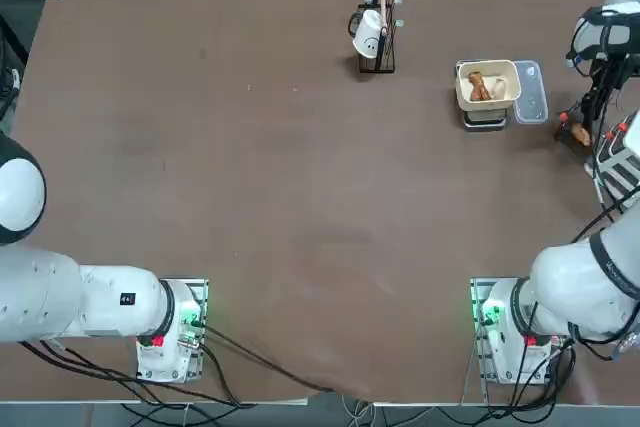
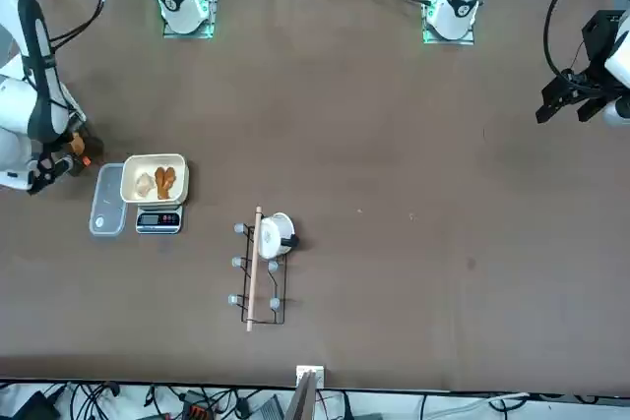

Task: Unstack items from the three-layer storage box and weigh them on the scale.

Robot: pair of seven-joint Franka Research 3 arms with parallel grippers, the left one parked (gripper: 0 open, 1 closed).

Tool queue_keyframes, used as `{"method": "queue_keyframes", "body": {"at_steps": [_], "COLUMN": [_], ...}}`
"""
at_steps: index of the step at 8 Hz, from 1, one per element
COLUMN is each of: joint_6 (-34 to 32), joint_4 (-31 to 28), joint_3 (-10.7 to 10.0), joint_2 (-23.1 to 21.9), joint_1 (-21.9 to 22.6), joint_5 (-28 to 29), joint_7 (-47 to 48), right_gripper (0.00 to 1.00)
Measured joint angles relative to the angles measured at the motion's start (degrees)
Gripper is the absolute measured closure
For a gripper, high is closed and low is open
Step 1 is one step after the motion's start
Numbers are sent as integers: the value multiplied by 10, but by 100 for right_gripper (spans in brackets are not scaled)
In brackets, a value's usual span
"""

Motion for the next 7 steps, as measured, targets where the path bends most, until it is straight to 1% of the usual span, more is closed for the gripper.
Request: {"method": "queue_keyframes", "body": {"at_steps": [1,3,5,7], "joint_6": [15,23,41,61], "joint_4": [-13,-17,-25,-37], "joint_3": [0,0,0,0], "joint_2": [0,0,0,2], "joint_1": [-2,-3,-8,-13], "joint_5": [0,0,0,0], "joint_7": [0,1,1,1], "right_gripper": [56,44,45,44]}}
